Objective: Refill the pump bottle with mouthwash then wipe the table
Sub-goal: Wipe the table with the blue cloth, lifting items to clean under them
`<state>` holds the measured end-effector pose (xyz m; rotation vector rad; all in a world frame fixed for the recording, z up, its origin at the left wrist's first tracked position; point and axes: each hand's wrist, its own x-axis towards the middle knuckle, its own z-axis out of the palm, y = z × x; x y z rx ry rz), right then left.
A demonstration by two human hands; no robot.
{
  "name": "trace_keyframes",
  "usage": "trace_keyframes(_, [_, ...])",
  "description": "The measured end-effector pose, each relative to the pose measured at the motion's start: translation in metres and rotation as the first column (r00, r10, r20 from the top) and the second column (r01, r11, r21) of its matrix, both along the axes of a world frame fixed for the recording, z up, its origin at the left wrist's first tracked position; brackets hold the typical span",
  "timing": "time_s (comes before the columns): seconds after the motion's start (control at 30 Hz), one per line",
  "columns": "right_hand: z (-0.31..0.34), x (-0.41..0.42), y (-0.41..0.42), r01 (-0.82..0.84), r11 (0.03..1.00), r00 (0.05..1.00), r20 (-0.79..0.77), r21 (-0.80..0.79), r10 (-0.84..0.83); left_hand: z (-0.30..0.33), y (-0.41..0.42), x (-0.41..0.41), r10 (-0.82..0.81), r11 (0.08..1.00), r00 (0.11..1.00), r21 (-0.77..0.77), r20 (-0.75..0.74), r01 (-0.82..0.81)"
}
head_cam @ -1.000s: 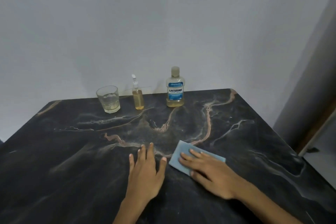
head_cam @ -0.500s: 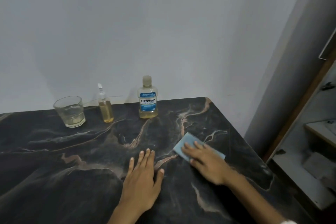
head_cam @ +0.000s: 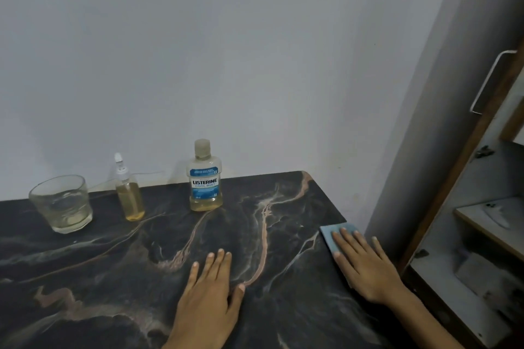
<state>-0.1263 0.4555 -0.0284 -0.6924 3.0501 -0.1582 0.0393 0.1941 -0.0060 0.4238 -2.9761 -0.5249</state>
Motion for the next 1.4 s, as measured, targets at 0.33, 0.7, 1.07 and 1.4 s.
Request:
trace_keyframes(0.33, [0.014,-0.037,-0.117,-0.184,0.982,0.981,0.075,0.039,0.181,0.007,-0.008,-0.027,-0.005,1.0,1.0,0.0,0.005,0.005])
trace_keyframes(0.7, [0.011,-0.057,-0.042,-0.086,0.996,0.996,0.012,0.015,0.086,0.013,-0.044,-0.055,0.161,0.985,0.983,0.075,-0.092,-0.154])
trace_keyframes(1.07, [0.014,-0.112,-0.194,-0.192,0.981,0.981,0.043,0.031,0.191,0.024,-0.076,-0.075,0.401,0.887,0.887,0.337,-0.229,-0.314])
trace_keyframes(1.4, [0.008,-0.08,-0.08,-0.212,0.977,0.977,-0.038,-0.021,0.211,0.013,-0.11,-0.114,0.38,0.786,0.85,0.611,-0.365,-0.089])
